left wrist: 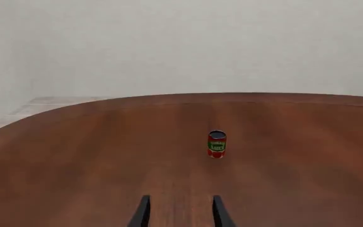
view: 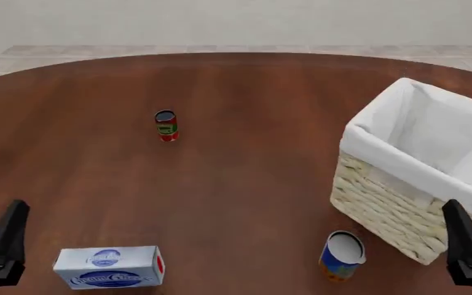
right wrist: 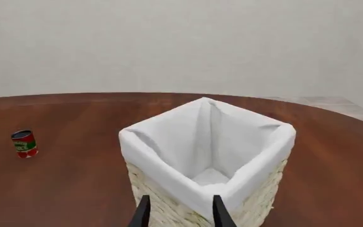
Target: Pick up the cream cheese box, and put it in the basket.
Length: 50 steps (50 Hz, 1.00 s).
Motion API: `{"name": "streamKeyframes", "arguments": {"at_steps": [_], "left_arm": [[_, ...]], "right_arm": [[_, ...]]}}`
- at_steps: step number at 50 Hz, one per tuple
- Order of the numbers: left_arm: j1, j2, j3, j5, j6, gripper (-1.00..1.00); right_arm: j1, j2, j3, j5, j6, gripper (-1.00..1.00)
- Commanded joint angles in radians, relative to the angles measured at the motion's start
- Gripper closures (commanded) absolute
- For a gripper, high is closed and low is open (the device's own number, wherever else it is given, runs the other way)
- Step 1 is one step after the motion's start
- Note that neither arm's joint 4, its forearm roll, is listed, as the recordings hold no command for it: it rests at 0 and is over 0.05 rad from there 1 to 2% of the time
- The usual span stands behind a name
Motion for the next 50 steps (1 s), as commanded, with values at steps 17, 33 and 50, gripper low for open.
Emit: {"name": "streamKeyframes", "arguments": {"at_steps": [17, 33, 50], "left_arm": [[0.0, 0.005, -0.003, -0.001, 0.0, -1.0], [0.0, 0.005, -0.003, -0.001, 0.0, -1.0], [0.0, 0.005, -0.003, -0.001, 0.0, -1.0]], "right_arm": [[0.013, 0.008, -0.215, 0.156, -0.012, -1.0], [0.221, 0.194, -0.464, 0.217, -0.12, -1.0], [0.53, 0.665, -0.749, 0.206, -0.193, -1.0]]}}
